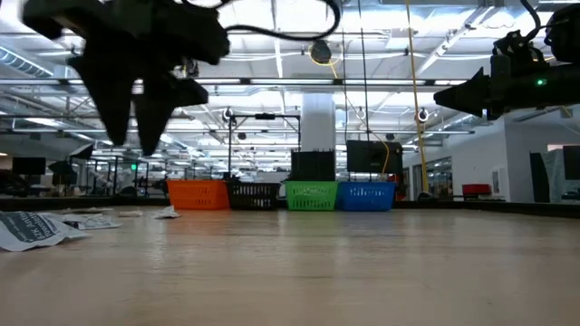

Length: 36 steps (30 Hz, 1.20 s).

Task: Pick & Place First Aid Supplies
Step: Put the blue packet into the black bin

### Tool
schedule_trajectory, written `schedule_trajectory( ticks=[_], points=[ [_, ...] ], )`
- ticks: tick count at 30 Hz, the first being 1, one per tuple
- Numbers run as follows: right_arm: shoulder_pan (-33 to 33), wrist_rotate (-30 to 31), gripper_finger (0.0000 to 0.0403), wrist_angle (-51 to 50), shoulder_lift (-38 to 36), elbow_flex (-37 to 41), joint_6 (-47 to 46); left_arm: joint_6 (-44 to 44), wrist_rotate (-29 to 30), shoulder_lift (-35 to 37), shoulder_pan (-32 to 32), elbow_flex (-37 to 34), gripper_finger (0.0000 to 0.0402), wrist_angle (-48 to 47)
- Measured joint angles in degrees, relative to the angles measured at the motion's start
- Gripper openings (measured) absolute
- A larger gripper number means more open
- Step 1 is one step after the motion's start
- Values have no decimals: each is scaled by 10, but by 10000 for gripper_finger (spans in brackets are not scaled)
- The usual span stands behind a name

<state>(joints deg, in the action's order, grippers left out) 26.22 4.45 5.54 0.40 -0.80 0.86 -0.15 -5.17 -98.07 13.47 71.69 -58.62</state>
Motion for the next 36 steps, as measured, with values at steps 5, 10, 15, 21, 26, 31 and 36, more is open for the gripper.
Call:
schedule_trajectory(
  ticks=[5, 10, 15, 21, 26, 31, 36],
  points=[
    [0, 0, 139, 0, 0, 0, 0, -53, -13, 1, 55, -7, 184, 37],
    [0, 0, 139, 0, 0, 0, 0, -130, -14, -1, 91, -9, 184, 45],
    [0, 0, 139, 0, 0, 0, 0, -248, -21, -11, 115, -29, 184, 94],
    [0, 0, 139, 0, 0, 0, 0, -391, -21, -49, 126, -39, 184, 108],
    [0, 0, 139, 0, 0, 0, 0, -466, -14, -84, 130, -48, 184, 127],
    [0, 0, 139, 0, 0, 0, 0, -482, 7, -101, 137, -46, 184, 151],
    [0, 0, 139, 0, 0, 0, 0, -489, 17, -102, 137, -47, 135, 152]
  ],
)
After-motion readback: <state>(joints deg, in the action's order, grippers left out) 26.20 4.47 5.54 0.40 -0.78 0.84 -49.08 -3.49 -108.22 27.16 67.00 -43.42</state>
